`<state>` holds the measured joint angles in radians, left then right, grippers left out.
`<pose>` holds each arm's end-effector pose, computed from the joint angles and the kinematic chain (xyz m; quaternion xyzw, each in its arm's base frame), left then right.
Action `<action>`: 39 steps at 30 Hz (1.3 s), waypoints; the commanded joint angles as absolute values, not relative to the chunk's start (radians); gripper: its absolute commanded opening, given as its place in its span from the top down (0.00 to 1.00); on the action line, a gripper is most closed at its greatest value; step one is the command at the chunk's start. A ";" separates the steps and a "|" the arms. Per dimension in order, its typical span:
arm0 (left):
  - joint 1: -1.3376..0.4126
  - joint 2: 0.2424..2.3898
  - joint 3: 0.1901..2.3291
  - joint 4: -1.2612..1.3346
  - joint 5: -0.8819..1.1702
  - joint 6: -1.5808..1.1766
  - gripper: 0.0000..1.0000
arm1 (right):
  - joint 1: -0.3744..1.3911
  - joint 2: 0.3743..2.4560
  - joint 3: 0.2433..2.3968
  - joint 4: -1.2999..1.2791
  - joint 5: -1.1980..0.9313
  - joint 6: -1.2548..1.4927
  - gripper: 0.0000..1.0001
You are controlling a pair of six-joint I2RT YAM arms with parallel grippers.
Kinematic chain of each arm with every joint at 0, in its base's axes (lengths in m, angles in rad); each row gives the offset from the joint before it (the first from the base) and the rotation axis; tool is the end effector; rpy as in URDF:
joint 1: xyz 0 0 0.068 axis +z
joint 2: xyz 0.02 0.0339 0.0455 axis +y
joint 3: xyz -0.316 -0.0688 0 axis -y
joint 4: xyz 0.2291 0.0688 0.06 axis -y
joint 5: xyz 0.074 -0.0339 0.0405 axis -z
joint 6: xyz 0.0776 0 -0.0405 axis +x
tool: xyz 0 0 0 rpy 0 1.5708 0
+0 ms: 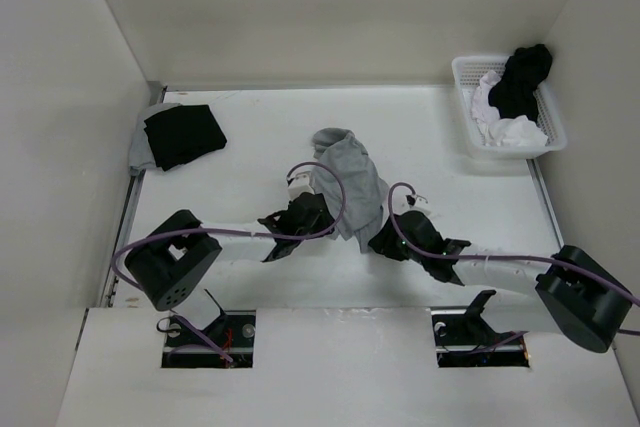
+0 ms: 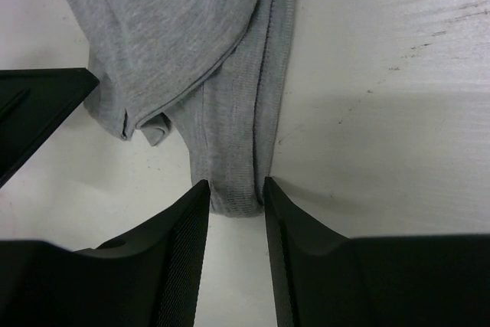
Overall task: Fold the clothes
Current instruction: Flatten the tank top out
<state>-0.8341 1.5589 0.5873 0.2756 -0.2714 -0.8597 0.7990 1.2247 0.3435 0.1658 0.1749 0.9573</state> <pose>0.2231 -0.2150 0.1788 -0.0688 0.8967 -0.2333 0.3698 0.1620 0.1471 0.1735 0.1078 0.9007 0.2672 0.3250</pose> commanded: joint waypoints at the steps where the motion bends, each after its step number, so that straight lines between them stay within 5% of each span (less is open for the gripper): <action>1: -0.838 1.545 0.572 0.111 -0.353 -0.851 0.61 | 0.795 1.235 0.325 0.193 0.158 0.969 0.61; 10: -0.855 1.572 0.591 0.040 -0.296 -0.834 0.64 | 0.803 1.155 0.319 0.100 0.195 0.983 0.55; 19: -0.878 1.615 0.603 0.003 -0.278 -0.819 0.69 | 0.808 1.203 0.344 0.107 0.187 0.974 0.64; 32: -0.867 1.585 0.585 0.003 -0.248 -0.811 0.97 | 0.808 1.154 0.350 0.147 0.209 0.931 0.96; 39: -0.817 1.229 0.574 -0.084 -0.279 -0.786 1.00 | 0.837 0.855 0.394 -0.022 0.277 0.882 1.00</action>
<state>-0.8501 1.4410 0.5758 0.0509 -0.2695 -0.8238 0.8097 1.0096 0.3389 0.0776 0.2131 0.9253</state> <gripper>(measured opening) 0.013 0.016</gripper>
